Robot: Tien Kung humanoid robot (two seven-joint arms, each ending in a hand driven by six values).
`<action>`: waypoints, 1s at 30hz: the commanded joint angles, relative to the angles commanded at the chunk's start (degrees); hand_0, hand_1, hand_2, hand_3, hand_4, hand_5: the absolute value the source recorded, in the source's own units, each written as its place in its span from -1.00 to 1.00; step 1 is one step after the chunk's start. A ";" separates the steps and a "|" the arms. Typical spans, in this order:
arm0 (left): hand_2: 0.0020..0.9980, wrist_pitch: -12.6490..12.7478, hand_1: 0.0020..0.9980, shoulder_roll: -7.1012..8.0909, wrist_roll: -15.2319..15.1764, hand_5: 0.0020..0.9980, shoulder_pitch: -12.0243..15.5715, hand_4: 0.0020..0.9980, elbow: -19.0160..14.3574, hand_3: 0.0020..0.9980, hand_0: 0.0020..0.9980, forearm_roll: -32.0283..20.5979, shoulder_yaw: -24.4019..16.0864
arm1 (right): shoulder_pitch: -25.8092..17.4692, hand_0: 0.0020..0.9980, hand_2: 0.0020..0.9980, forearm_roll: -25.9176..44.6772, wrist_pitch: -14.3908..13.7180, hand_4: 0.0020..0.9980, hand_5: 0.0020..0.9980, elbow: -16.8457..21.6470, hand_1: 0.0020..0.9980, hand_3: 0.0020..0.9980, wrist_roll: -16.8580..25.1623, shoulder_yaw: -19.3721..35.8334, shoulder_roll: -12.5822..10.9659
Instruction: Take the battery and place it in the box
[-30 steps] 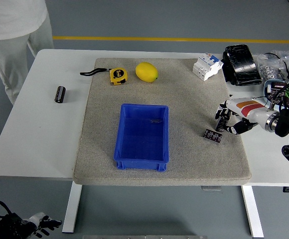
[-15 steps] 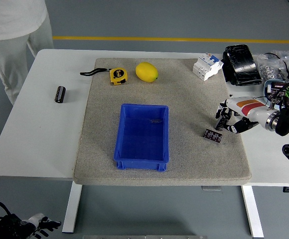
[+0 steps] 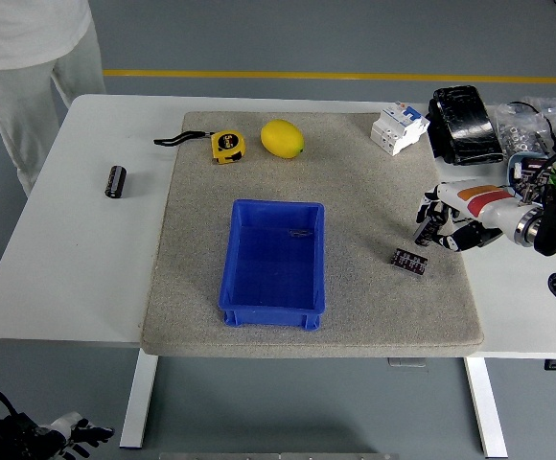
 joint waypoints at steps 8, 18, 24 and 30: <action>0.50 0.09 0.40 0.21 0.02 0.08 0.02 0.20 0.07 0.14 0.47 0.03 -0.19 | 1.77 -0.15 -0.09 -0.01 0.31 0.37 -1.00 1.56 -0.15 -0.07 -0.08 -0.73 -0.43; 0.50 -0.08 0.40 0.53 0.31 0.08 0.21 0.20 0.04 0.14 0.47 0.98 -0.89 | 7.48 -0.15 -0.09 0.52 1.02 0.38 -1.00 8.00 -0.16 -0.07 -0.43 -3.20 -0.29; 0.50 -0.32 0.40 0.74 0.65 0.08 0.34 0.20 0.00 0.14 0.47 1.91 -1.65 | 10.38 -0.15 -0.10 1.32 1.55 0.38 -1.00 13.12 -0.16 -0.07 -0.88 -5.63 0.31; 0.50 -0.56 0.40 0.86 0.98 0.08 0.47 0.20 -0.04 0.14 0.47 3.15 -2.60 | 13.76 -0.15 -0.09 2.24 2.03 0.38 -1.00 17.24 -0.16 -0.07 -1.18 -9.65 2.80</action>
